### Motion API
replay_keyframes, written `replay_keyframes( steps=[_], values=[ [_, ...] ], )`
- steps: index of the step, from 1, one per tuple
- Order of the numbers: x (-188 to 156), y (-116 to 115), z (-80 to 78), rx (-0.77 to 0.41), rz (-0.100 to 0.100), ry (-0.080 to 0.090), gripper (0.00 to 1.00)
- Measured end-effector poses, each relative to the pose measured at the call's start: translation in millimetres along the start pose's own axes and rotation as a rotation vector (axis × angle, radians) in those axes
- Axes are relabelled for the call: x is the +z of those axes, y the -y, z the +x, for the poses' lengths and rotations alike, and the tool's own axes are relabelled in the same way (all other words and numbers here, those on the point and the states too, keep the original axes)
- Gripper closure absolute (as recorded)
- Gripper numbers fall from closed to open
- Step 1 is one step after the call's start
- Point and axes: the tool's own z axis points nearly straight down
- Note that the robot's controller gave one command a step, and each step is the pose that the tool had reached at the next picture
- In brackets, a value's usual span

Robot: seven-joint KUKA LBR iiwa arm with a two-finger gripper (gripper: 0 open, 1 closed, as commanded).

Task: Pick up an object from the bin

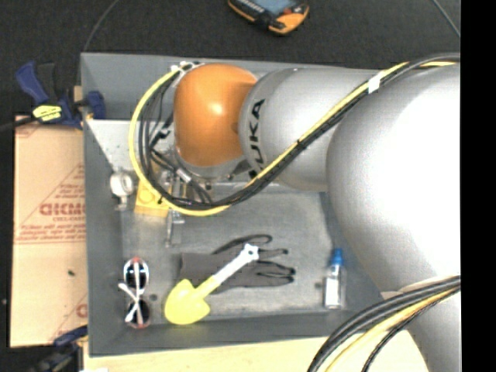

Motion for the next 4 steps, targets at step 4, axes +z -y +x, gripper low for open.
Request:
replay_keyframes(
  steps=[4],
  values=[
    [40, 90, 63.7, -0.411, 0.002, -0.002, 0.0]
  ],
)
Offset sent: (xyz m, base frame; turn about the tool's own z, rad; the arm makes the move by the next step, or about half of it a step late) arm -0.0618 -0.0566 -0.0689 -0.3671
